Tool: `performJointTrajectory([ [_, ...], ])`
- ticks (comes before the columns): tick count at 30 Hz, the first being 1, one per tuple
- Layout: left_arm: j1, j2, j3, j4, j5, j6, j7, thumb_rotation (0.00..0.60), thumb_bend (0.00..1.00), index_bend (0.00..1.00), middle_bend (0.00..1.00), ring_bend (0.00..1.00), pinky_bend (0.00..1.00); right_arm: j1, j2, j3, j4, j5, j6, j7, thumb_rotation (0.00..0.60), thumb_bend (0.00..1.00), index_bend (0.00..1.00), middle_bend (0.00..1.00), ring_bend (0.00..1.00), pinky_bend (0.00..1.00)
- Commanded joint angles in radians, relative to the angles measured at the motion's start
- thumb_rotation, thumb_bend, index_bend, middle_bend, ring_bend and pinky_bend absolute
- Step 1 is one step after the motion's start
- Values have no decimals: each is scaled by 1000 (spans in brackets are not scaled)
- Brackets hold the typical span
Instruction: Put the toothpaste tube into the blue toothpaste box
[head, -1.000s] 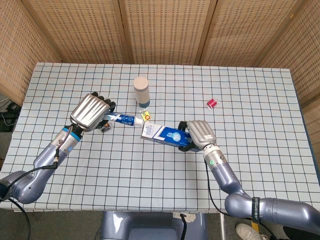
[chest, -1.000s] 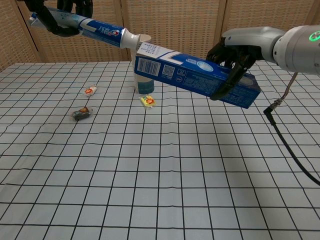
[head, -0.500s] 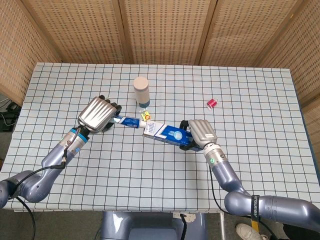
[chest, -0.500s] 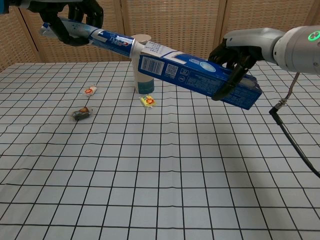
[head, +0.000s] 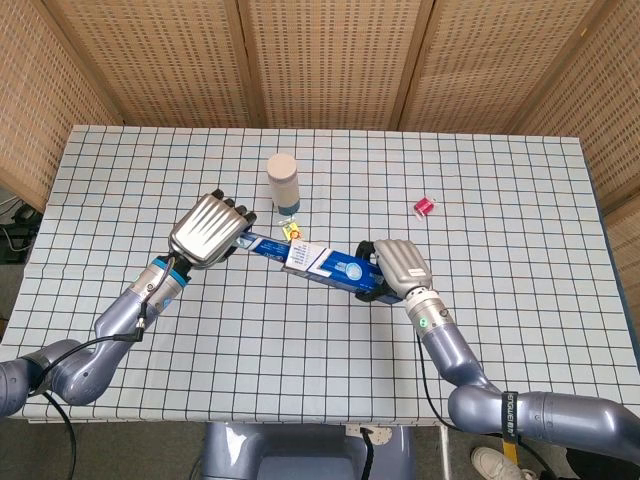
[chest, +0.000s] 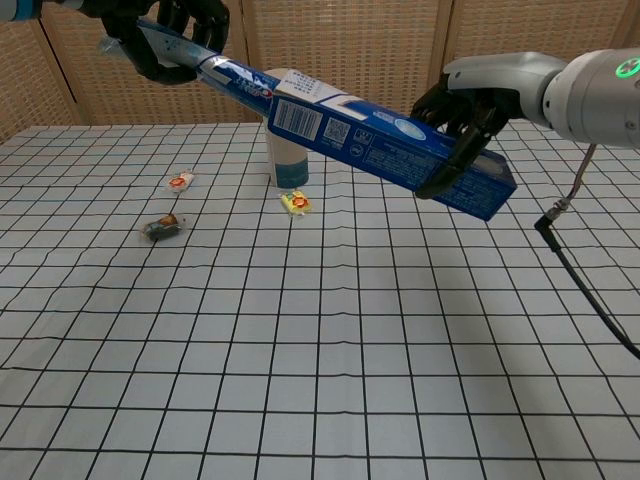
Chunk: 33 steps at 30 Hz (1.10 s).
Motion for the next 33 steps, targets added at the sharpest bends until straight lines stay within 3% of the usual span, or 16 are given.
performJointTrajectory([
  [1,-20,-13,-1,11,25,19,40,600,554,785,480,499,401,1,-2,3,-4,-1,-10,22,600,316,717,545,603,714],
  [6,-52,-39,-2,19,48,54,123,600,529,656,387,418,387,-3,7,19,-7,-12,-27,73,600,316,717,545,603,714],
  [17,-127,-64,-29,7,107,106,269,600,503,608,348,382,359,-33,60,72,-8,-60,-59,227,600,316,719,547,603,714],
  [22,-141,-33,-40,-37,92,119,324,600,371,361,135,184,150,-51,70,82,8,-93,-76,299,600,316,720,549,603,714],
  [25,-141,-17,-47,-60,102,139,333,600,343,265,64,119,81,-61,72,85,18,-108,-81,333,600,316,720,548,603,714],
  [33,-117,10,-49,-73,154,186,307,600,303,167,0,26,0,-83,55,85,66,-149,-79,412,600,317,720,549,603,714],
])
